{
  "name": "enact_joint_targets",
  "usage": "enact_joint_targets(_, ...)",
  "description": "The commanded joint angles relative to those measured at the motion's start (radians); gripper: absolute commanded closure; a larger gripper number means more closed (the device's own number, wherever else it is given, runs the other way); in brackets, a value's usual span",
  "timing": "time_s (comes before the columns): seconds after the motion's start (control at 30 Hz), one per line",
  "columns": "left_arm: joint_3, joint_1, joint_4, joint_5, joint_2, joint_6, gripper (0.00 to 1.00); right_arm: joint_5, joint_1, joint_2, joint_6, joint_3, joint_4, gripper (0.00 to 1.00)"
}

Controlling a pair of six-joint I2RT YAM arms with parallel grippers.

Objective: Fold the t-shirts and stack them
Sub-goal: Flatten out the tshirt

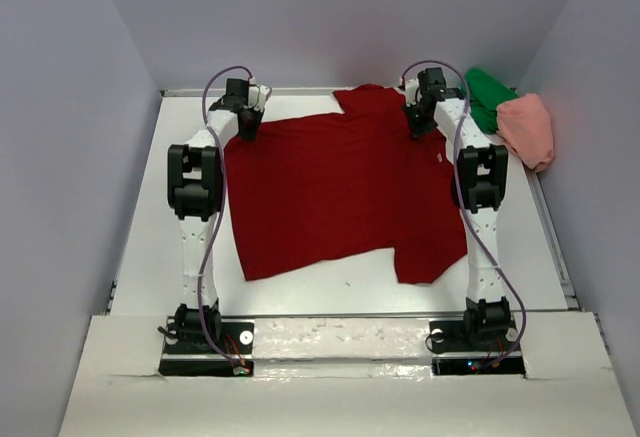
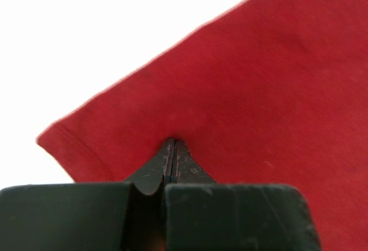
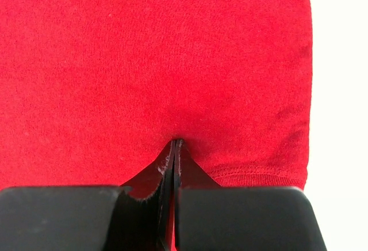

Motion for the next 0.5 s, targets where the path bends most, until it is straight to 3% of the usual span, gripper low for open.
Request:
enact_joint_targets(0.0,0.148,-0.001,-0.065,-0.062,0.044,0.01,1.0,0.065,-0.005,0.106,0.022,0.063,-0.062,1.0)
enact_joint_targets(0.23,0.487,-0.018,-0.084,-0.132,0.215,0.052,1.0,0.065,-0.005,0.102,0.034,0.079,-0.064,1.0)
enact_joint_targets(0.4,0.45,-0.062,0.041,-0.235,0.203,0.109,1.0,0.03,-0.005,0.042,0.014,0.04,-0.029,1.0)
enact_joint_targets(0.43,0.434,-0.074,0.069,-0.245,0.18,0.106,1.0,0.025,-0.005,0.022,0.0,0.022,-0.015,0.92)
enact_joint_targets(0.47,0.422,-0.079,0.077,-0.249,0.163,0.101,1.0,0.013,-0.005,-0.003,-0.009,0.004,-0.003,0.65)
